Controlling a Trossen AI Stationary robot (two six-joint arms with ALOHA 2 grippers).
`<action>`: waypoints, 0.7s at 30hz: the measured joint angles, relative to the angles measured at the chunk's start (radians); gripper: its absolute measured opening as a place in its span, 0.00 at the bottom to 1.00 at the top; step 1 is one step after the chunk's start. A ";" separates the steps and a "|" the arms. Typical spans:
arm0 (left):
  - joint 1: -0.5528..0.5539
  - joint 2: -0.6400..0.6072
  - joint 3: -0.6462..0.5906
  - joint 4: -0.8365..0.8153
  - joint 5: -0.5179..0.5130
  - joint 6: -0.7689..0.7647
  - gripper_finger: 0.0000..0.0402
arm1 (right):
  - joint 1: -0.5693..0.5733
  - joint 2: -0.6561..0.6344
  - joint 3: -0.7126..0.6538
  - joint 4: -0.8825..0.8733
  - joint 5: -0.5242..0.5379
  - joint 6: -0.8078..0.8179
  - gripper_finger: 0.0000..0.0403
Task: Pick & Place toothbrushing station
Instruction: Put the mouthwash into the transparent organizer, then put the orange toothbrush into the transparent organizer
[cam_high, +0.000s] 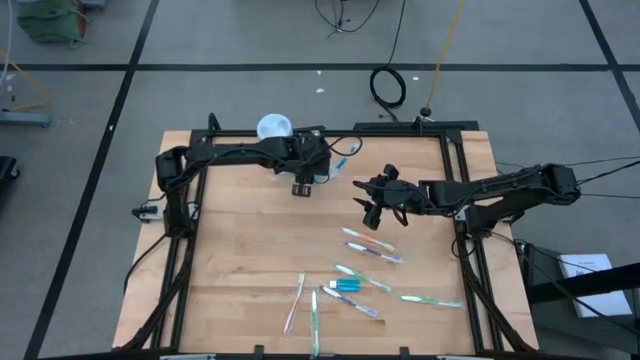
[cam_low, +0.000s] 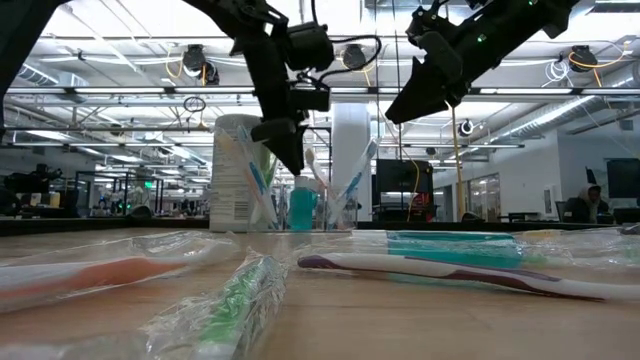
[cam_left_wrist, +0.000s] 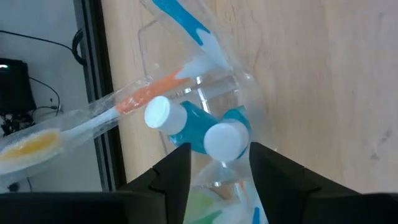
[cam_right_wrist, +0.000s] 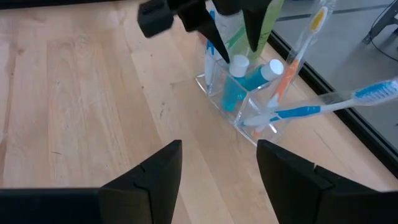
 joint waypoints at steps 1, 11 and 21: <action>-0.006 -0.010 0.000 -0.002 -0.003 -0.013 0.41 | 0.000 0.000 0.000 0.000 0.000 0.000 0.49; -0.061 -0.237 0.000 -0.103 0.046 -0.170 0.36 | -0.001 0.001 -0.026 0.044 0.001 0.010 0.49; -0.117 -0.368 -0.003 -0.337 0.388 -0.267 0.36 | -0.001 0.002 -0.095 0.263 -0.029 -0.053 0.49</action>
